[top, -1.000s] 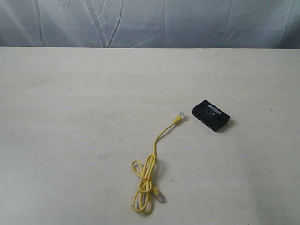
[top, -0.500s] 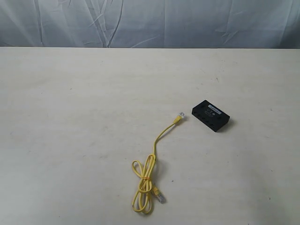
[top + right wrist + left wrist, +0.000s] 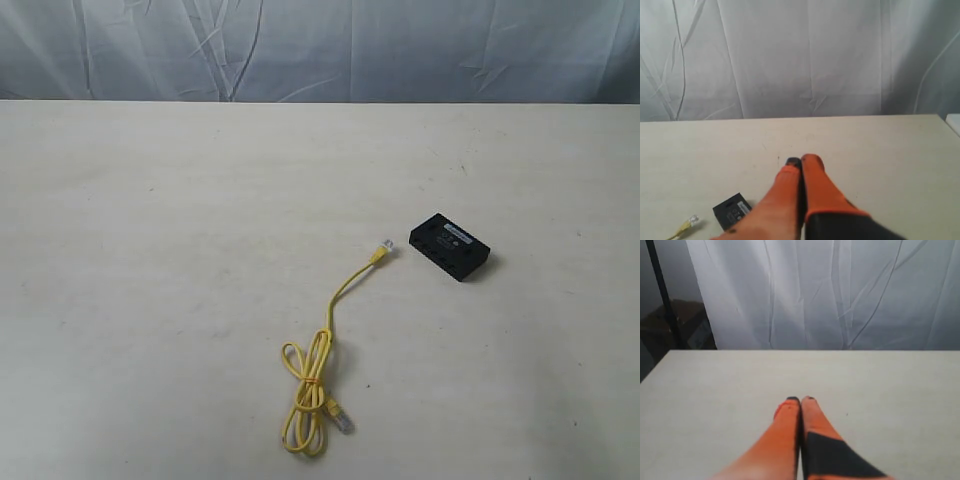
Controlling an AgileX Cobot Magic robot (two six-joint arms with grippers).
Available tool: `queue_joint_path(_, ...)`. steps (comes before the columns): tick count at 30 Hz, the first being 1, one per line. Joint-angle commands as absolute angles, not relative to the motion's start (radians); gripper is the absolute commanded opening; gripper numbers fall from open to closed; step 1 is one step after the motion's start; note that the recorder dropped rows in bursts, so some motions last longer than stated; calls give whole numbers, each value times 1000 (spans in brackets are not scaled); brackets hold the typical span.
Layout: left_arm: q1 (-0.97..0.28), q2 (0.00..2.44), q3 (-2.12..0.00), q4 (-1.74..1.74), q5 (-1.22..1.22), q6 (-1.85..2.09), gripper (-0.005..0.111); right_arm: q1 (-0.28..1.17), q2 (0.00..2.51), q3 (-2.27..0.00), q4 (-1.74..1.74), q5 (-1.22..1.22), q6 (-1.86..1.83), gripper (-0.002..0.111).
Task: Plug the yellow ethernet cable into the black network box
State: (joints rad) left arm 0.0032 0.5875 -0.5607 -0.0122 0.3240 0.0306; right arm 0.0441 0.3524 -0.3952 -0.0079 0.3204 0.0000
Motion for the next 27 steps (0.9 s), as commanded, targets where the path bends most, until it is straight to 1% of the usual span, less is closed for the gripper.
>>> queue_joint_path(1,8,768,-652,-33,401,35,0,49,425,-447,9,389,0,0)
queue_joint_path(9,6,1074,-748,-51,457,69,0,49,564,-506,69,417,0,0)
queue_joint_path(13,-57,1159,-783,-59,453,89,0,49,639,-541,119,419,0,0)
queue_joint_path(17,-176,1279,-841,-49,448,91,0,49,775,-591,145,463,-8,0)
queue_joint_path(21,-234,1367,-876,-49,436,91,0,49,865,-607,169,488,-8,0)
queue_joint_path(27,-325,1489,-944,-47,445,120,0,94,984,-607,169,425,-10,0)
